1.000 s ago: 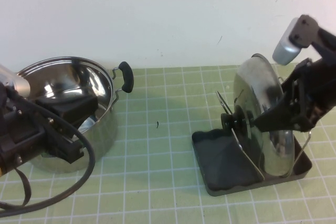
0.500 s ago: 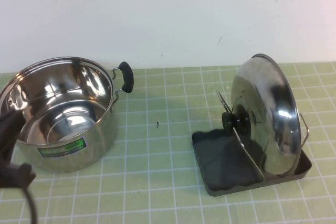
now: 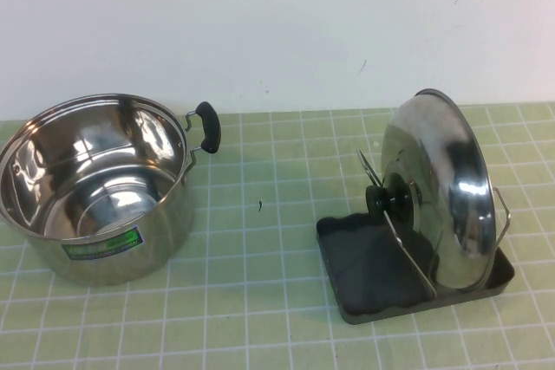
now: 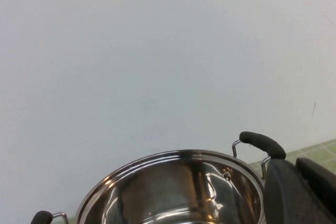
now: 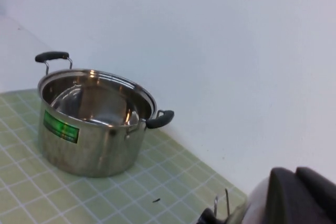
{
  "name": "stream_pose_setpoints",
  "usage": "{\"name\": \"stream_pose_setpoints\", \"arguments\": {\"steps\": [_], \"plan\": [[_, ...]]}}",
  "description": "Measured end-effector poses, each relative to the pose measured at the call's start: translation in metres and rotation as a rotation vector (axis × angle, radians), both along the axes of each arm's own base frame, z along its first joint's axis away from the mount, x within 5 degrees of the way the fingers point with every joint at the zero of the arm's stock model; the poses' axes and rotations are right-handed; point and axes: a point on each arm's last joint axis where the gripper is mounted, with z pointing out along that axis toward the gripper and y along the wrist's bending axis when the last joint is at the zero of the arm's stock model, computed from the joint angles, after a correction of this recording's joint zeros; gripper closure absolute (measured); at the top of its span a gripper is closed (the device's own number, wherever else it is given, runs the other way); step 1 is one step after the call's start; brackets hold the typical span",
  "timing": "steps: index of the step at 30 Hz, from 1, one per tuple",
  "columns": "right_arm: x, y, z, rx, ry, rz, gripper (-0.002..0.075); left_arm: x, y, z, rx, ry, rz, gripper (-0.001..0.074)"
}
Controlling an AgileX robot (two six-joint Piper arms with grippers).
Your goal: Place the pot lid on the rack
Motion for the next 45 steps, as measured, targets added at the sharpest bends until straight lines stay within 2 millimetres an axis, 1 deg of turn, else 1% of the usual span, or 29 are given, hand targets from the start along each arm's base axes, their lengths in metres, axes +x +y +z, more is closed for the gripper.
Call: {"name": "stream_pose_setpoints", "arguments": {"steps": [3,9,15,20,24,26,29,33,36,39,43,45], "plan": [[0.0,0.001,-0.011,-0.001,0.008,0.009,0.0713,-0.001,-0.001,-0.004,0.031,0.003,-0.009,0.0734],[0.003,0.001,-0.027,-0.012,0.047,0.009,0.0713,-0.002,-0.004,-0.006,0.061,0.013,-0.038,0.0734],[0.005,0.002,-0.039,-0.019,0.082,0.007,0.0713,-0.001,-0.004,-0.008,0.084,0.02,-0.042,0.0734],[0.006,0.001,-0.044,-0.019,0.091,-0.01,0.0713,-0.001,-0.004,-0.009,0.099,0.02,-0.042,0.0735],[0.015,-0.01,-0.054,0.003,0.067,-0.158,0.0713,-0.002,-0.005,-0.009,0.101,0.022,-0.046,0.0736],[0.018,-0.019,-0.066,-0.021,0.033,-0.268,0.0714,-0.002,-0.005,-0.009,0.102,0.025,-0.053,0.0736],[0.016,-0.034,-0.089,-0.067,0.001,-0.423,0.0714,-0.002,-0.007,-0.01,0.107,0.027,-0.068,0.0736],[0.008,-0.048,-0.124,-0.036,0.048,-0.579,0.0714,-0.003,-0.008,-0.01,0.111,0.029,-0.082,0.0736],[0.001,-0.056,-0.145,-0.021,0.054,-0.678,0.0714,-0.003,-0.008,-0.01,0.118,0.031,-0.089,0.0736],[-0.005,-0.061,-0.153,-0.003,0.076,-0.759,0.0714,-0.003,-0.009,-0.01,0.119,0.032,-0.092,0.0736],[-0.011,-0.065,-0.167,-0.036,0.212,-0.834,0.0714,-0.003,-0.009,-0.011,0.122,0.036,-0.097,0.0736],[-0.013,-0.066,-0.171,-0.022,0.268,-0.855,0.0714,-0.003,-0.009,-0.011,0.122,0.038,-0.1,0.0736]]}}
